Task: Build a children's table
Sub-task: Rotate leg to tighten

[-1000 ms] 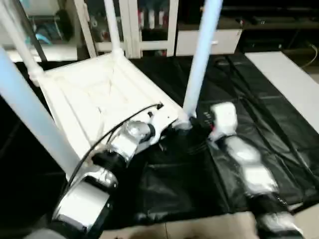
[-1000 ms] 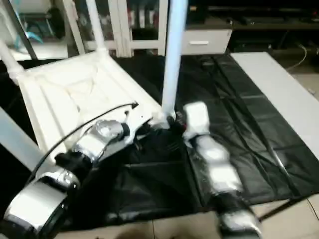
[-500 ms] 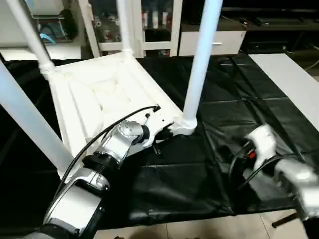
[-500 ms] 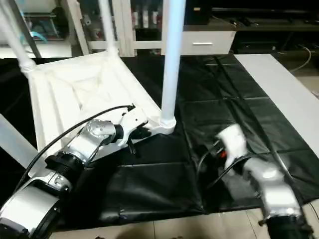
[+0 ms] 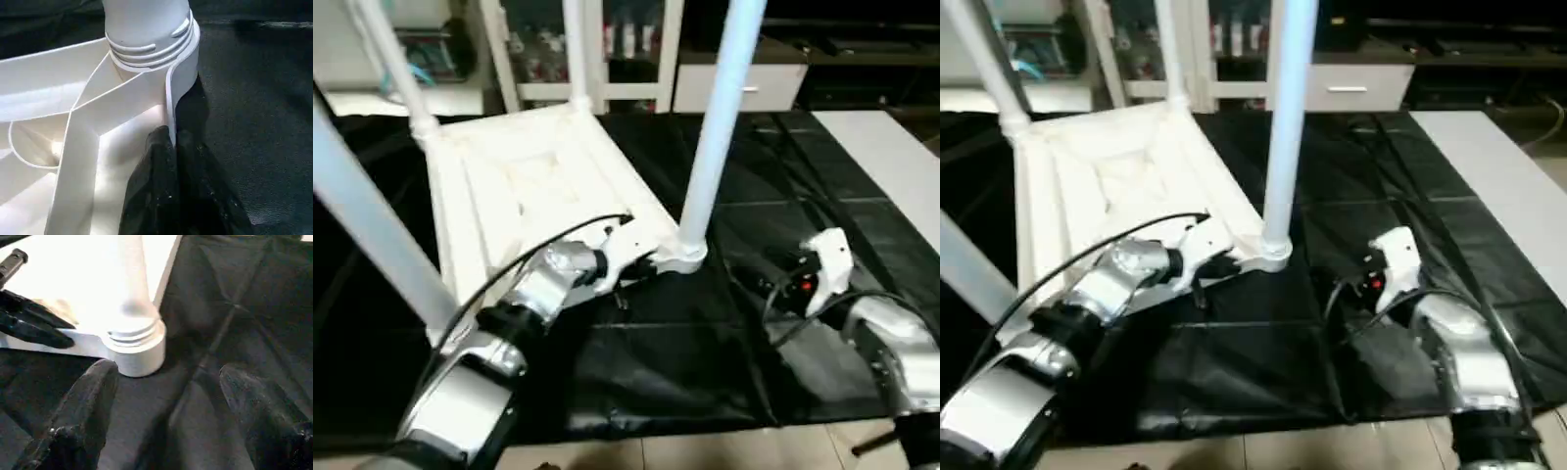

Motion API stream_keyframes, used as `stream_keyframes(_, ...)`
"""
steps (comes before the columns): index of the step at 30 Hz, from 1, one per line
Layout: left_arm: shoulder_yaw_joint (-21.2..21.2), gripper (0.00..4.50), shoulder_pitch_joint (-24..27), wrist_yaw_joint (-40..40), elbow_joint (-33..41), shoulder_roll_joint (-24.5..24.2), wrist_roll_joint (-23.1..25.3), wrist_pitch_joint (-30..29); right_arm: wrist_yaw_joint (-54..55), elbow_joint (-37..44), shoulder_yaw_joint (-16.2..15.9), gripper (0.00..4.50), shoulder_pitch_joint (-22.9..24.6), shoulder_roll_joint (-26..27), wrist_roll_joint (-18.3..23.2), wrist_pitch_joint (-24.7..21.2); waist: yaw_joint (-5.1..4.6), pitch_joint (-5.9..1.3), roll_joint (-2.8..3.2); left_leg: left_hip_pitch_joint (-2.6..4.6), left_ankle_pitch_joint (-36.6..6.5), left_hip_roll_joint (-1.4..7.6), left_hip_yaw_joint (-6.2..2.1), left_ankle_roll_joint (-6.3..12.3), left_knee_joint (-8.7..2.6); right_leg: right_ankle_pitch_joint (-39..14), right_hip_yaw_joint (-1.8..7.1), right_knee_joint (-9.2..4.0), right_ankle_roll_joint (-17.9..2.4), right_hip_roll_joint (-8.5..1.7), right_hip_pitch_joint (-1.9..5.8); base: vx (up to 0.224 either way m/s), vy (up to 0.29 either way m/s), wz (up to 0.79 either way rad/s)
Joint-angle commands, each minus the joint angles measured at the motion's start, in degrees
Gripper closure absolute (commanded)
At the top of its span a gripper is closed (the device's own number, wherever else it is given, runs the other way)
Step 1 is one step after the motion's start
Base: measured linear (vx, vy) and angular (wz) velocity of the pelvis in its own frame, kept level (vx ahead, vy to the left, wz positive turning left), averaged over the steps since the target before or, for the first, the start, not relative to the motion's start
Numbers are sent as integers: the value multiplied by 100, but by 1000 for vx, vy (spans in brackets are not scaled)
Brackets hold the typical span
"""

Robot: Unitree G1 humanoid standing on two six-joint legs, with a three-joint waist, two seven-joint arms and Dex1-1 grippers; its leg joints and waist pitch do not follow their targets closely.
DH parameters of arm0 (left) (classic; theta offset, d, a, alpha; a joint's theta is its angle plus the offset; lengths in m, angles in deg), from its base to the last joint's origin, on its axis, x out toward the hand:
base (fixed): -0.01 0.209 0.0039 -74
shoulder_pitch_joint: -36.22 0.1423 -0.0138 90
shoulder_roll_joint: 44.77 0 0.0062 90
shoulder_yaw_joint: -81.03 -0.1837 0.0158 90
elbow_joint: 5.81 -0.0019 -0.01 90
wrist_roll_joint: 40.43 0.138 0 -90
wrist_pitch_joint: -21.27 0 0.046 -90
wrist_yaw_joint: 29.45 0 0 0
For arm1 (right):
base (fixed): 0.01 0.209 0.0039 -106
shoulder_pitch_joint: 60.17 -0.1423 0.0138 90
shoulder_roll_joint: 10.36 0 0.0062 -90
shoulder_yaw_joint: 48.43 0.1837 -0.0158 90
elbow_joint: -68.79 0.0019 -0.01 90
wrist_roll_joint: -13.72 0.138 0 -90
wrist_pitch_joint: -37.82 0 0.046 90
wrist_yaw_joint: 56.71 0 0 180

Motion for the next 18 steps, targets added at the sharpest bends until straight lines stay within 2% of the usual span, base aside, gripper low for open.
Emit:
stream_keyframes(1, 338, 394, -51, 598, -328, 105, -169, 143, 49, 109, -83, 93, 52, 109, -12, 0, 20, -321, -179, 24, -1219, 95, -48, 451, -386, -1998, 135, -489, -989, -245, 239, 0, 0, 0)
stream_keyframes(3, 406, 386, -113, 898, -374, 202, -168, 222, 112, 168, -139, 93, 126, 229, -34, -2, 42, -350, -151, 16, -1191, 107, -63, 423, -384, -1811, 131, -466, -1046, -257, 255, 0, 0, 0)
stream_keyframes(5, 460, 355, -155, 1220, -439, 288, -161, 426, 153, 246, -169, 93, 189, 277, -36, -24, 42, -356, -108, -1, -1184, 111, -82, 387, -394, -1618, 121, -449, -1068, -249, 268, 0, 0, 0)
stream_keyframes(6, 493, 350, -177, 1366, -478, 328, -165, 530, 169, 293, -184, 93, 221, 292, -39, -33, 37, -361, -144, -18, -1164, 104, -82, 403, -387, -1431, 120, -436, -1079, -242, 286, 0, 0, 0)
stream_keyframes(8, 715, 352, -178, 1491, -457, 455, -380, 743, 148, 410, -201, 93, 287, 332, 23, -96, 49, -378, -140, -16, -1044, 109, -77, 447, -366, -1161, 124, -409, -1165, -246, 292, 0, 0, 0)
stream_keyframes(11, 953, 352, -107, 1080, -211, 533, -725, 934, 18, 561, -307, 93, 413, 346, 8, -117, 61, -395, -155, -21, -772, 103, -68, 579, -337, -681, 123, -348, -1324, -246, 303, 0, 0, 0)
stream_keyframes(12, 977, 352, -38, 840, 5, 506, -836, 903, -8, 593, -345, 93, 451, 345, -28, -99, 72, -392, -161, -16, -662, 116, -57, 687, -326, -491, 127, -318, -1452, -253, 300, 0, 0, 0)
stream_keyframes(14, 969, 352, 70, 492, 352, 430, -970, 804, -1, 594, -355, 93, 460, 353, -49, -85, 78, -386, -147, -10, -632, 123, -48, 730, -319, -410, 128, -305, -1526, -250, 291, 0, 0, 0)
stream_keyframes(15, 886, 352, 225, -54, 840, 248, -1160, 570, 73, 543, -334, 93, 417, 377, -41, -79, 79, -377, -146, -21, -642, 135, -53, 722, -334, -444, 134, -294, -1577, -273, 306, 0, 0, 0)
stream_keyframes(18, 657, 352, 367, -696, 1193, 27, -1219, 316, 88, 552, -333, 93, 399, 367, -38, -98, 55, -356, -122, 8, -864, 138, -38, 625, -355, -757, 142, -330, -1528, -248, 269, 0, 0, 0)
